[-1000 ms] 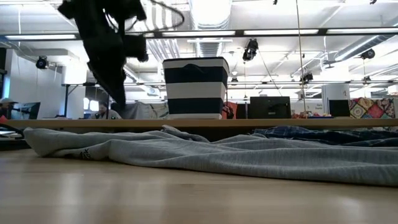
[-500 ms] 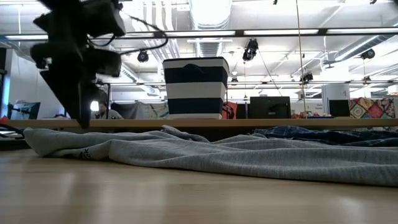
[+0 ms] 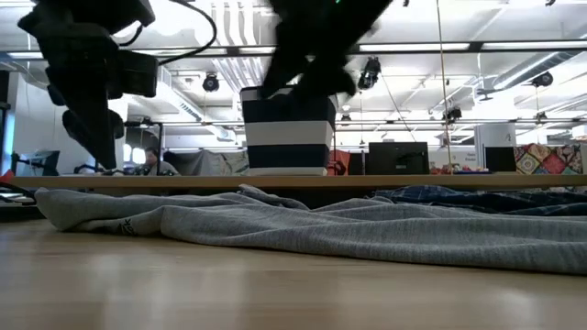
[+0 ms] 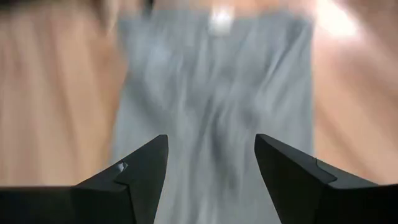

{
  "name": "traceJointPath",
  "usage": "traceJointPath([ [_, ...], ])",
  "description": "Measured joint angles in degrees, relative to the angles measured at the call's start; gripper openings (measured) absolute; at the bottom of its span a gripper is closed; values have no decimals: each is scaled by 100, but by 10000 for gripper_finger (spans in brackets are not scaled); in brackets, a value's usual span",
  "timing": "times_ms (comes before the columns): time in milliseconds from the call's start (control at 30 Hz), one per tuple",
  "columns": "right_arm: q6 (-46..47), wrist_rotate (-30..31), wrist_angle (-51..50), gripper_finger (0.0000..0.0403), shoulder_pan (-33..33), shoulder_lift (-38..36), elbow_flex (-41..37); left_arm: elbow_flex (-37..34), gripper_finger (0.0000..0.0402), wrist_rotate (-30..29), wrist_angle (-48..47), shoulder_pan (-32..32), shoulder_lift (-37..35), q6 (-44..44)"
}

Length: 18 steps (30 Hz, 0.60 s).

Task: Fold Laundry from Bin
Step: Fold the gray shirt

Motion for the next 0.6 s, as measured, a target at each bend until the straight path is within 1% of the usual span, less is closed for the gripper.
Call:
traceJointPath([
  [100,107,-492,745,229,-630,275,-26,-84,267,75,-56,2,-187,-53],
  [167,418,-853,971,222,-930,474,-31,-166,267,115,-72,0,-267,21],
  [233,663,-1036,1040,215,-1121,650,-31,-299,267,160,-94,0,-322,110],
  [400,1189,-1097,1041,200,-1255,1065,-31,-577,267,530,-113,0,-334,395],
  [533,1520,-1265,1277,196,-1250,1365,-22,-694,267,547,-86,0,-339,629],
  [600,1545,-1334,1295,196,-1245,1534,12,-768,267,545,-87,0,-335,737],
])
